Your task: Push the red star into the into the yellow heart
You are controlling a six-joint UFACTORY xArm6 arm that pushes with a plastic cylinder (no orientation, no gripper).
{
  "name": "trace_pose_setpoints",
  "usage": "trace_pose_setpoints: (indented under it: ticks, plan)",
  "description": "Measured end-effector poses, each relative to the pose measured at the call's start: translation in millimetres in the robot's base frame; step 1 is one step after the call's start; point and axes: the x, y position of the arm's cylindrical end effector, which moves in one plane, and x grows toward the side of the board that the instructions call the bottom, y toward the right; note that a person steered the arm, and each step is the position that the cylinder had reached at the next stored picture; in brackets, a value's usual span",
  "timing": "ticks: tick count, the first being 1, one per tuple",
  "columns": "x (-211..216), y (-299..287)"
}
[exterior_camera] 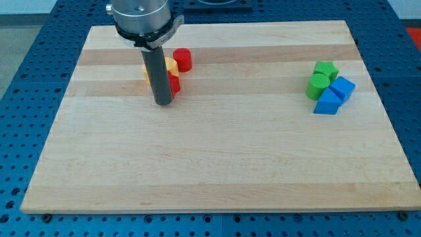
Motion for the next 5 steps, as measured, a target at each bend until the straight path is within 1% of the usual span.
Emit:
trace_pose_setpoints:
  ticks: [5]
  plan:
    - [-5.3, 0.5]
